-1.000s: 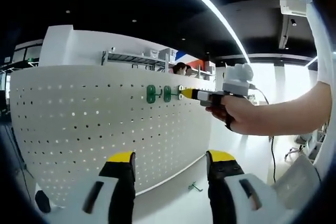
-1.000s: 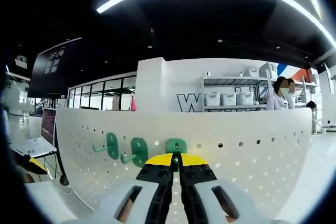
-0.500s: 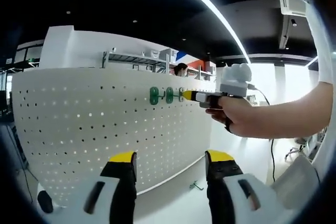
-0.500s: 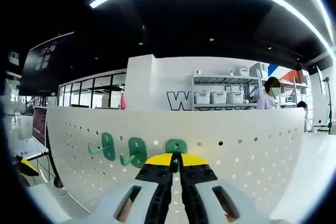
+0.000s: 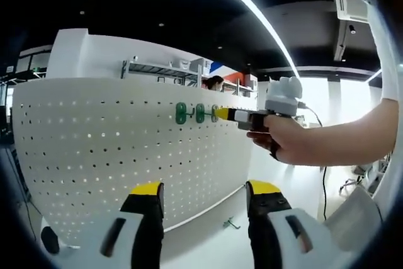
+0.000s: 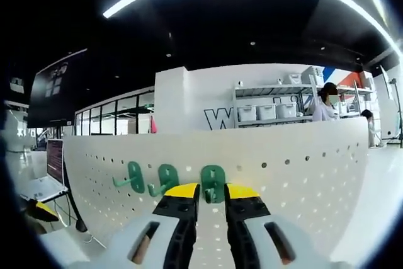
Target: Insert the hook assembly into the mounting plate slot until the hook locks in place.
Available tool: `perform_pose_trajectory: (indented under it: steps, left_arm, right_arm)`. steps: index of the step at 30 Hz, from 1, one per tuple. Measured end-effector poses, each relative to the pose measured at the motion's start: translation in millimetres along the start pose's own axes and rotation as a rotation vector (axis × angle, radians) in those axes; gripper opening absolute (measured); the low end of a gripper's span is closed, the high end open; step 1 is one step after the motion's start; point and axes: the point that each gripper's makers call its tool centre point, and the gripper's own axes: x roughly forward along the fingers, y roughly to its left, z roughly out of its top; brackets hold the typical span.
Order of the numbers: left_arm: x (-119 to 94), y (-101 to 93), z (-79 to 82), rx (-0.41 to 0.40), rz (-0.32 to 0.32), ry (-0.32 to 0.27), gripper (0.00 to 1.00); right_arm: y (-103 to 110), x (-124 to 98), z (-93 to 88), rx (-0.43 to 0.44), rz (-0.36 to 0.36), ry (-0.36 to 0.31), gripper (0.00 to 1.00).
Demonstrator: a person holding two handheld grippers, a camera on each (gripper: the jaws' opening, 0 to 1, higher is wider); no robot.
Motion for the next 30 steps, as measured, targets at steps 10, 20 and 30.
perform_pose_trajectory:
  steps: [10, 20, 30]
  left_arm:
    - [0, -2.6, 0.7, 0.009, -0.005, -0.001, 0.54]
    - [3, -0.4, -0.4, 0.004, -0.001, -0.01, 0.54]
    - [7, -1.9, 3.2, 0.003, -0.008, -0.021, 0.54]
  right_arm:
    - [1, -2, -0.2, 0.057, 0.031, 0.002, 0.17]
    - [3, -13, -2.1, 0.266, 0.145, 0.009, 0.16]
    - [5, -17, -0.6, 0.313, 0.173, 0.006, 0.17]
